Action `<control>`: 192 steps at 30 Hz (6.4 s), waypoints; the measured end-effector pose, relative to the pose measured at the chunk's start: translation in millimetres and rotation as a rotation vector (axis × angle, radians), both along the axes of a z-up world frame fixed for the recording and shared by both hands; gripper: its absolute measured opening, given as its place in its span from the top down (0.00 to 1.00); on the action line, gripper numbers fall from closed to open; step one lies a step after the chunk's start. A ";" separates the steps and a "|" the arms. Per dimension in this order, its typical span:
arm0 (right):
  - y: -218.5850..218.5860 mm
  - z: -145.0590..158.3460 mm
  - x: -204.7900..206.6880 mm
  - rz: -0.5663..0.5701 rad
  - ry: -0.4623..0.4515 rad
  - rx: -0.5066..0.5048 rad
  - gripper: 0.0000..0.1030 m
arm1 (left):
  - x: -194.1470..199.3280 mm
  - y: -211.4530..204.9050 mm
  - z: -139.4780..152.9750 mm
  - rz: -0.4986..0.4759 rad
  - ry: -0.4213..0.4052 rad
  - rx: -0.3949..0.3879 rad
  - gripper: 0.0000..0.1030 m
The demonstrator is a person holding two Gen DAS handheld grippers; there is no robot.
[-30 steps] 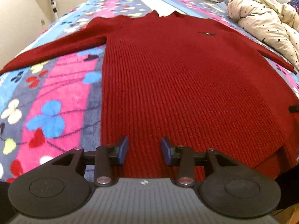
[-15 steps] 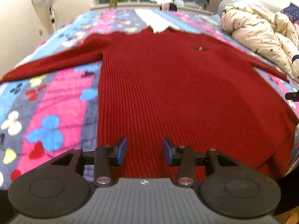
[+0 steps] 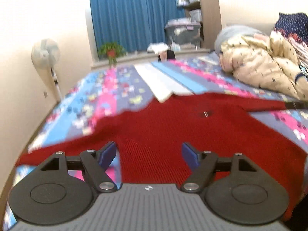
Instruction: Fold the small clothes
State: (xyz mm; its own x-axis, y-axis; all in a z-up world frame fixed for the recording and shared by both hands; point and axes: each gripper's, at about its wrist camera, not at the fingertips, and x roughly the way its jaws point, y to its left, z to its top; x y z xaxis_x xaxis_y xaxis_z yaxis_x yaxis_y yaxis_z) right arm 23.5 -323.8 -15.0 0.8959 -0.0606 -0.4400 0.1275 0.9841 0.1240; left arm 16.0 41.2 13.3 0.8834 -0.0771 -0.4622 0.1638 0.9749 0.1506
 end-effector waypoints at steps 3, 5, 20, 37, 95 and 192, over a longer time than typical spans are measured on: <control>1.3 12.1 2.5 -0.017 -0.038 -0.008 0.53 | 38.2 13.1 19.9 -0.002 -0.017 -0.021 0.22; -0.7 24.6 9.2 -0.018 -0.061 -0.005 0.53 | 67.4 25.0 26.2 0.022 -0.032 -0.018 0.22; -21.8 6.2 115.6 0.041 0.057 -0.071 0.44 | 173.9 137.1 -43.9 0.298 0.094 -0.141 0.22; 13.2 -21.4 170.2 0.132 0.166 -0.064 0.79 | 207.7 318.4 -108.0 0.875 0.343 -0.459 0.34; 79.7 -59.7 202.6 0.365 0.282 0.086 0.71 | 249.3 147.7 -32.3 0.424 0.253 -0.265 0.34; -296.4 -128.1 183.6 -0.523 0.111 0.465 0.89 | 37.1 -40.4 -132.5 -0.047 0.505 0.027 0.31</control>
State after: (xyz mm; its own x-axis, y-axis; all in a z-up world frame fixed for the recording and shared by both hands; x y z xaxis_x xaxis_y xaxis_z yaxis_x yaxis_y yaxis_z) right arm 207.1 -620.2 -143.1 0.7492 -0.2539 -0.6118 0.6049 0.6385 0.4758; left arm 53.1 0.8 -119.2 0.5454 -0.0938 -0.8329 0.2665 0.9615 0.0662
